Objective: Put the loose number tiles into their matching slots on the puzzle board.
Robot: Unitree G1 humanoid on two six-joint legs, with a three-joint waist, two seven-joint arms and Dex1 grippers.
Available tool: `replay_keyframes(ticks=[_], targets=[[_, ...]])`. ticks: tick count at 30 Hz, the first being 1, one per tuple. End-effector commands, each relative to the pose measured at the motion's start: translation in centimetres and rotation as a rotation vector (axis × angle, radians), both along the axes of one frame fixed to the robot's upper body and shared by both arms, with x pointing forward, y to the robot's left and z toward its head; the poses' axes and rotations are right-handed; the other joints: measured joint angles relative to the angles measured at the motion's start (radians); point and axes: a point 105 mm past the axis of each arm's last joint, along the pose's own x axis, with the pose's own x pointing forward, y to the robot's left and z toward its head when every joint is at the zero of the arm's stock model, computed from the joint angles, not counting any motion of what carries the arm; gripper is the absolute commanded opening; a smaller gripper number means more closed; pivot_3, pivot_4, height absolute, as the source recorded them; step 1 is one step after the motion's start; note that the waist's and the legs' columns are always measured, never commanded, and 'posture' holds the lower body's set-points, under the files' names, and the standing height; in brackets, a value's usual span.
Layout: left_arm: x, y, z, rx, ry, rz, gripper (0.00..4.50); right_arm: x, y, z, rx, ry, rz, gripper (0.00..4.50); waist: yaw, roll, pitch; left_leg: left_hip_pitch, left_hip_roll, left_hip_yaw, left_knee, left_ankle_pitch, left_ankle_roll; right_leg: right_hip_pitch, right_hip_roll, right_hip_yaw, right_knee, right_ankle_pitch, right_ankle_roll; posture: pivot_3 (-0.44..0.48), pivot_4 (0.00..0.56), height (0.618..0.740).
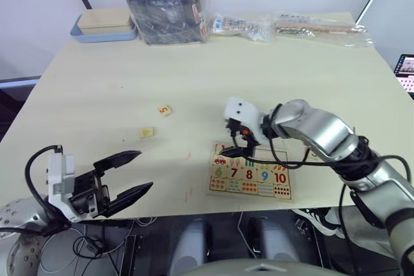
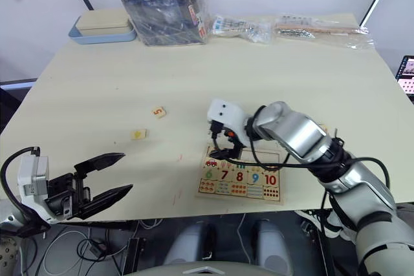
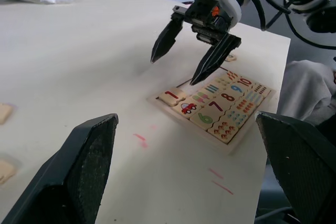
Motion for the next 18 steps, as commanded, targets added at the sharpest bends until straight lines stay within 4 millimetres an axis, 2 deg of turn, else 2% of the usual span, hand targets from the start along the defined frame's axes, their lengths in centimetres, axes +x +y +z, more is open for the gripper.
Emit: replay_keyframes(ticks=[1, 5, 14, 18], targets=[[-0.1, -0.3, 0.8, 0.011, -0.037, -0.02, 4.5, 0.2, 0.2, 1.7, 0.091, -0.09, 0.033, 4.44, -0.002, 0.0, 0.0, 0.0, 0.0, 0.0, 0.0, 0.0, 0.0, 0.0, 0.0, 0.0, 0.0, 0.0, 0.0, 0.0, 0.15, 0.74], [0.1, -0.2, 0.8, 0.014, -0.036, -0.023, 4.5, 0.7, 0.0, 1.0, 0.125, -0.068, 0.0, 4.44, -0.004, 0.0, 0.0, 0.001, 0.001, 0.001, 0.0, 0.0, 0.0, 0.001, 0.001, 0.001, 0.001, 0.0, 0.0, 0.0, 0.15, 0.74], [0.2, -0.1, 0.7, 0.019, -0.035, -0.032, 4.5, 1.1, -0.3, -0.4, 0.131, -0.04, -0.04, 0.02, 0.0, 0.0, 0.0, 0.001, 0.001, 0.001, 0.001, 0.0, 0.0, 0.001, 0.001, 0.001, 0.001, 0.0, 0.0, 0.0, 0.15, 0.74], [0.2, -0.1, 0.7, 0.02, -0.036, -0.034, 4.5, 1.1, -0.8, -1.0, 0.096, -0.05, -0.041, 0.02, 0.001, 0.0, 0.001, 0.001, 0.001, 0.001, 0.002, 0.0, 0.0, 0.001, 0.001, 0.001, 0.001, 0.0, 0.0, 0.0, 0.15, 0.74]])
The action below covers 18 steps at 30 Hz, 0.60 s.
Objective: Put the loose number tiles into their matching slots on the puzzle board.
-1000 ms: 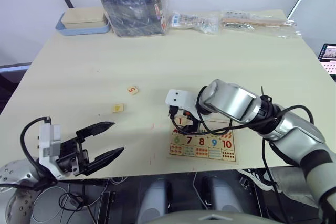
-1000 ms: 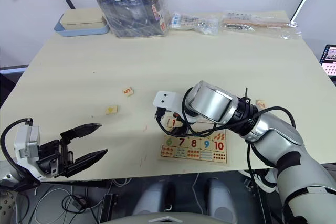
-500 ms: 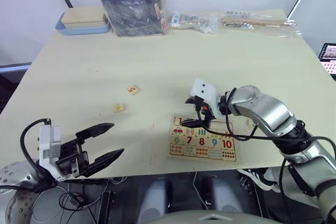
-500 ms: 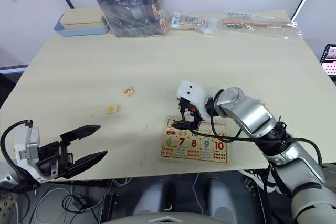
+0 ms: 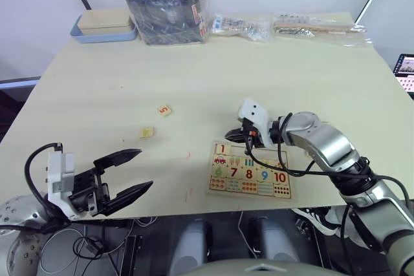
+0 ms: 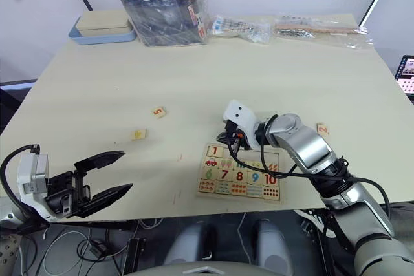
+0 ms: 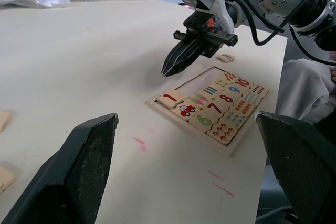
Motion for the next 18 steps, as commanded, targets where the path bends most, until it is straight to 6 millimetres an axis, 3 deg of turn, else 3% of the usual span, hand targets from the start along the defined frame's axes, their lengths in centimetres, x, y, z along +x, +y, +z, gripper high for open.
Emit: replay_keyframes(ticks=[1, 18], targets=[[-0.1, 0.0, 0.3, 0.016, -0.016, -0.016, 4.5, 0.1, -0.3, 0.4, -0.007, -0.042, 0.006, 0.02, 0.0, 0.0, 0.0, 0.0, 0.0, 0.0, 0.0, 0.0, 0.0, 0.0, 0.0, 0.0, 0.0, 0.0, 0.0, 0.0, 0.15, 0.74], [-0.2, 0.1, 0.2, 0.018, -0.015, -0.013, 4.5, 0.4, -1.0, -1.0, -0.083, -0.052, -0.012, 0.02, 0.004, 0.0, 0.0, 0.0, 0.0, 0.0, 0.001, 0.0, 0.0, 0.0, 0.0, 0.0, 0.0, 0.0, 0.0, 0.0, 0.15, 0.74]])
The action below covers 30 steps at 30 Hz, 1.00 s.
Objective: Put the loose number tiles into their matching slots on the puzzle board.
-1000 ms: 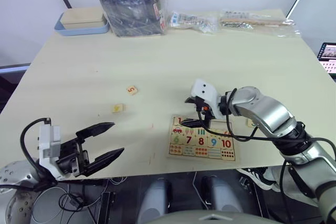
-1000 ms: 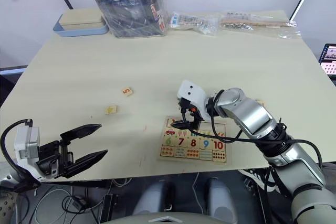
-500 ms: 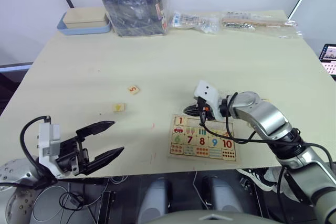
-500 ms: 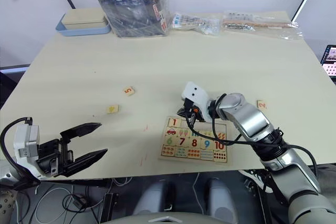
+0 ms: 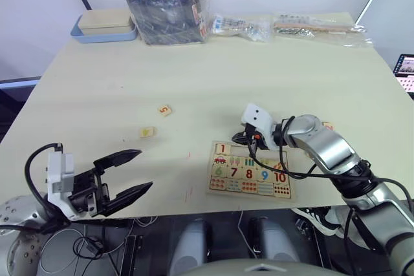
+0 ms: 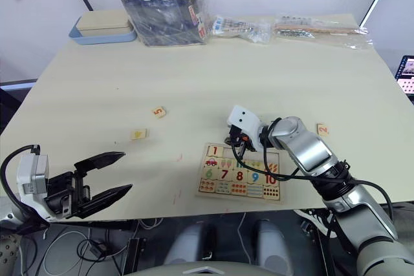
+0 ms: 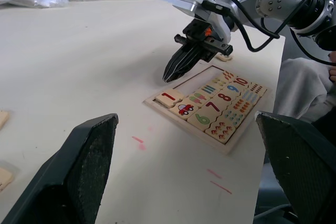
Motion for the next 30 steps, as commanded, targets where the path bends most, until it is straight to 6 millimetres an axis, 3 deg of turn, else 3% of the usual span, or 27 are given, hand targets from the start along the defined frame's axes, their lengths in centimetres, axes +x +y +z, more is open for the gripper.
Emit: replay_keyframes(ticks=[1, 30], targets=[[-0.13, 0.06, 0.25, 0.015, -0.016, -0.007, 4.5, -0.04, 0.09, 0.33, -0.001, -0.028, 0.015, 0.02, 0.002, 0.0, 0.0, 0.0, 0.0, 0.0, 0.0, 0.0, 0.0, 0.0, 0.0, 0.0, 0.0, 0.0, 0.0, 0.0, 0.15, 0.74], [-0.52, -0.09, 0.06, 0.01, -0.012, 0.004, 4.5, -0.66, 0.92, -0.31, -0.022, -0.018, 0.045, 0.02, 0.011, 0.0, 0.0, 0.001, 0.0, 0.0, 0.001, 0.0, 0.0, 0.001, 0.001, 0.0, 0.001, 0.0, 0.0, 0.0, 0.15, 0.74]])
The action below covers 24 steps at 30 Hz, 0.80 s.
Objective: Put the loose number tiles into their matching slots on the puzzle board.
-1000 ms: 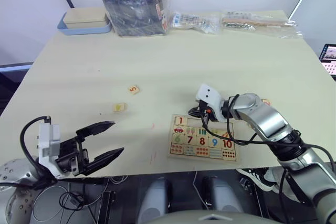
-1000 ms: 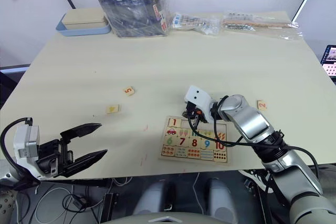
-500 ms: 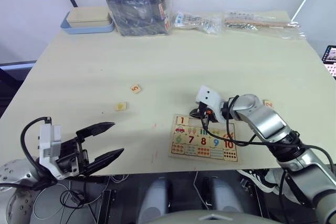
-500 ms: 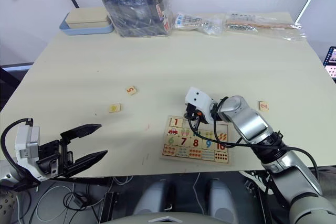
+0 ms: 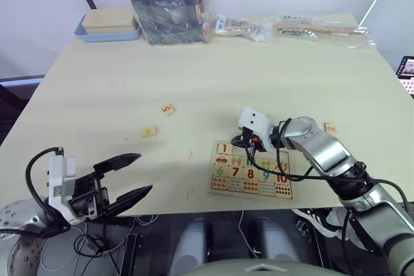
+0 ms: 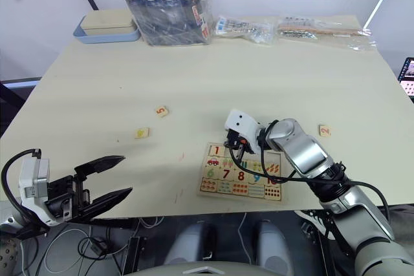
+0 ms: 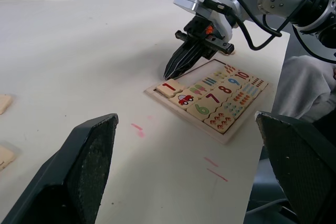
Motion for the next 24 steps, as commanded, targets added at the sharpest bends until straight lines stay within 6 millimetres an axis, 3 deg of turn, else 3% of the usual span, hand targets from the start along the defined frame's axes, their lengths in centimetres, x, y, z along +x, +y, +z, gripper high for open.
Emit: replay_keyframes(ticks=[1, 24], targets=[[-0.16, -0.24, 0.64, 0.003, -0.035, -0.01, 4.5, -0.4, 0.49, 0.38, 0.009, -0.017, 0.028, 0.02, 0.0, 0.0, 0.0, 0.0, 0.0, 0.0, 0.0, 0.0, 0.0, 0.0, 0.0, 0.0, 0.0, 0.0, 0.0, 0.0, 0.15, 0.74], [0.0, -0.45, 0.56, -0.001, -0.037, -0.002, 4.5, -0.12, 0.35, 0.63, 0.003, -0.039, 0.034, 0.02, 0.0, 0.0, 0.0, 0.001, 0.0, 0.0, 0.0, 0.0, 0.0, 0.001, 0.0, 0.0, 0.0, 0.0, 0.0, 0.0, 0.15, 0.74]])
